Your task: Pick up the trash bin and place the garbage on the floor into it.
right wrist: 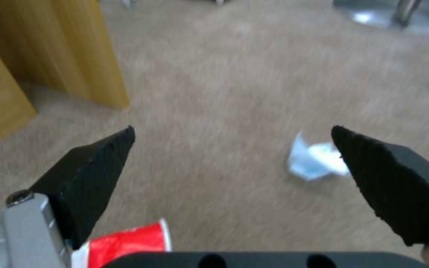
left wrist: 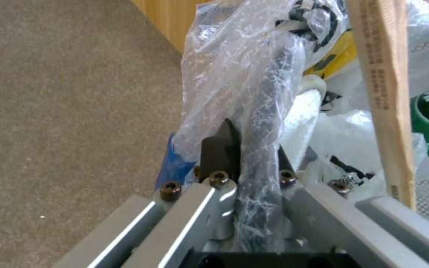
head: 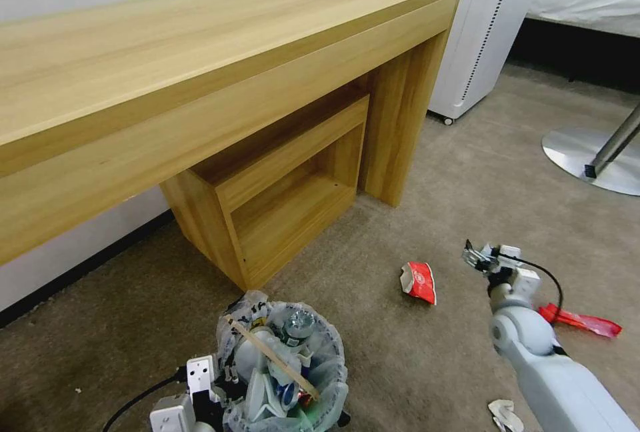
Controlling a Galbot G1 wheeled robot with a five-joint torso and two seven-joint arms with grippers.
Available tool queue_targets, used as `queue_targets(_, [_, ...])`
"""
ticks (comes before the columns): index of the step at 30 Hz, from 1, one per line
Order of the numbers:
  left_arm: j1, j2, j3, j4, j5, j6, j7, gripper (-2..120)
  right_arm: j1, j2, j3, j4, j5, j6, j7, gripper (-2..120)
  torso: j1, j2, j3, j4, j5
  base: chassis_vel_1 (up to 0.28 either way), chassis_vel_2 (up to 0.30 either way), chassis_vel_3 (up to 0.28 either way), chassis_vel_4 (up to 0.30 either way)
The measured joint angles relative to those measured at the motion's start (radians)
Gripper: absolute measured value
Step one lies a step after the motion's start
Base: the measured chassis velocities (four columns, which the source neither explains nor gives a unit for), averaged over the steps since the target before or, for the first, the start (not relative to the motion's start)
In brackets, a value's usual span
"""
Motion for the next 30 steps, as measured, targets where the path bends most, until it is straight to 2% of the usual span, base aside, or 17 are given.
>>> queue_targets(4, [0.001, 0.000, -0.009, 0.005, -0.001, 0.000, 0.000, 0, 0.068, 0.046, -0.065, -0.096, 0.020, -0.006, 0.009, 100, 0.000, 0.000, 0.000, -0.0001, -0.0004, 0.000, 0.000, 0.000, 0.000])
queue_targets(7, [0.007, -0.001, -0.012, 0.007, 0.001, 0.000, 0.000, 0, 0.114, 0.113, -0.115, -0.182, 0.027, -0.012, 0.015, 100, 0.000, 0.000, 0.000, -0.0001, -0.0003, 0.000, 0.000, 0.000, 0.000])
queue_targets(12, [0.011, -0.003, -0.012, 0.008, 0.007, 0.000, -0.001, 0, 0.142, 0.179, -0.152, -0.251, 0.027, -0.033, 0.042, 100, 0.000, 0.000, 0.000, 0.0000, -0.0002, 0.000, 0.000, 0.000, 0.000])
queue_targets(15, [0.016, -0.007, -0.012, 0.012, 0.016, -0.001, 0.000, 0, 0.160, 0.228, -0.164, -0.324, -0.026, -0.022, 0.039, 100, 0.000, 0.000, 0.000, 0.0000, -0.0004, 0.000, 0.000, 0.000, 0.000])
queue_targets(20, [0.018, -0.008, -0.014, 0.014, 0.020, -0.005, 0.000, 0, 0.172, 0.261, -0.165, -0.375, -0.065, 0.000, 0.026, 100, 0.000, 0.000, 0.000, 0.0000, -0.0004, 0.000, 0.000, 0.000, 0.000])
queue_targets(30, [0.017, -0.007, -0.012, 0.015, 0.020, -0.007, 0.002, 0, 0.188, 0.272, -0.163, -0.424, -0.110, 0.022, 0.002, 100, 0.000, 0.000, 0.000, -0.0002, -0.0002, 0.000, 0.000, 0.000, 0.000])
